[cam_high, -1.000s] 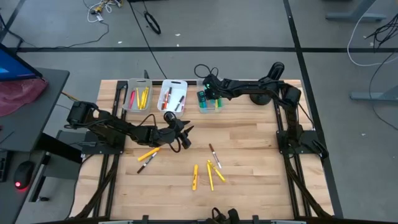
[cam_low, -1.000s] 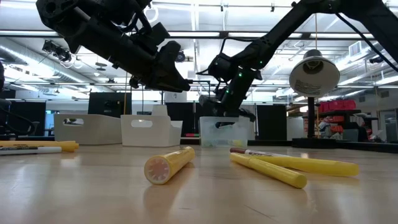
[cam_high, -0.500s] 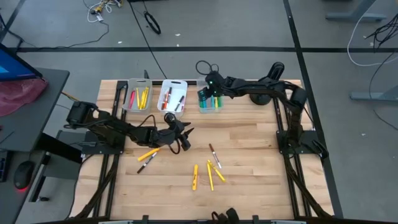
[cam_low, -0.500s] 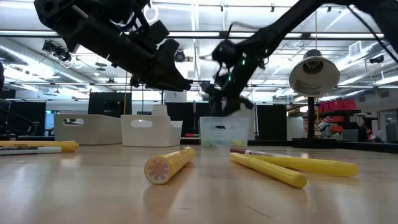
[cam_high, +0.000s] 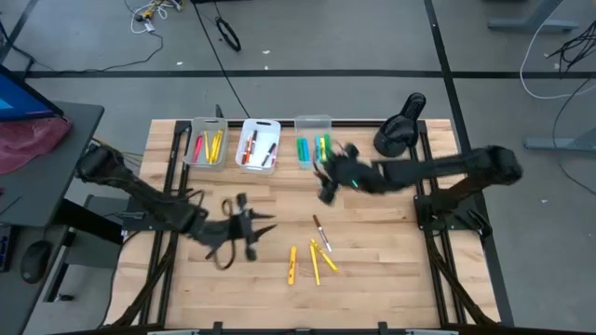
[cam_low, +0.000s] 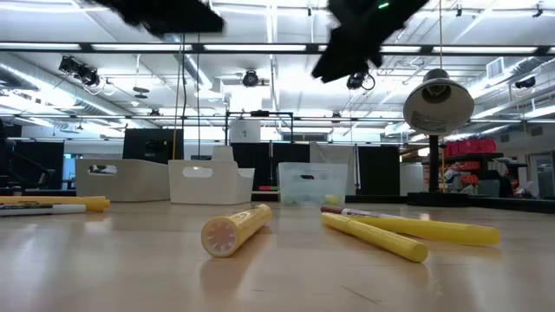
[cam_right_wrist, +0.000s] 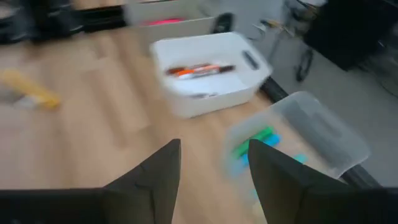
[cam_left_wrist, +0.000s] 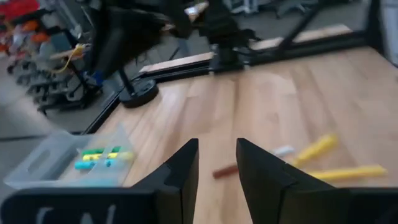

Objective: Pick & Place Markers
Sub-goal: Put the black erase marker into the white bin

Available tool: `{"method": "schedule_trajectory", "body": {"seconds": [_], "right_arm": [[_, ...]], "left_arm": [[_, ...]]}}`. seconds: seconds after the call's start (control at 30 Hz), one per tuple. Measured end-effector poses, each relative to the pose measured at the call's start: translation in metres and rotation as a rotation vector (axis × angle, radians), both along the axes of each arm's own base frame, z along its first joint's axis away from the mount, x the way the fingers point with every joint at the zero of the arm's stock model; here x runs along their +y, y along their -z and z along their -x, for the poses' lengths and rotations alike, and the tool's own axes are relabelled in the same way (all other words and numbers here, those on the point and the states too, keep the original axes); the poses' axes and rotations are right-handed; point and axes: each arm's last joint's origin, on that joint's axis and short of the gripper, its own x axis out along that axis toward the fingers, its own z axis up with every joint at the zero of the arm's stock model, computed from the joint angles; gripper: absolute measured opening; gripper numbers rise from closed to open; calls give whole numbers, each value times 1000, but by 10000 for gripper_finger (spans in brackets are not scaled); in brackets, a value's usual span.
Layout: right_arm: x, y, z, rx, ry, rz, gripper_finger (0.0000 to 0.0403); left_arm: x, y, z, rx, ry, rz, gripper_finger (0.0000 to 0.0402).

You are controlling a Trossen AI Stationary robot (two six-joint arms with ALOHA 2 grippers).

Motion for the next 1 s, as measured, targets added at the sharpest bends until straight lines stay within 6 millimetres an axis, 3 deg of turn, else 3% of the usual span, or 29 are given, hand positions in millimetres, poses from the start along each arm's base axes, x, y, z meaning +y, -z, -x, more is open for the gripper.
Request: {"method": "schedule_trajectory", "body": {"seconds": [0.2,0.3,0.4,0.53,0.73,0.87,1.0], "right_arm": [[66,34,46,-63,-192,-64,192],[84,57,64,-111,-227,-143,191],[95,79,75,-160,-240,-225,192],[98,104,88,-220,-221,-322,191],[95,117,97,-293,-212,-376,191],[95,115,96,-318,-223,-356,191],[96,111,95,-345,-249,-329,191]], "left_arm": [[-45,-45,36,119,30,-65,99],[-54,-62,48,201,14,59,90],[-53,-61,60,342,-30,256,81],[-49,-40,75,584,-128,542,70],[-47,21,99,807,-320,815,68],[-41,54,113,864,-439,901,100],[-33,73,121,848,-505,902,158]]}}
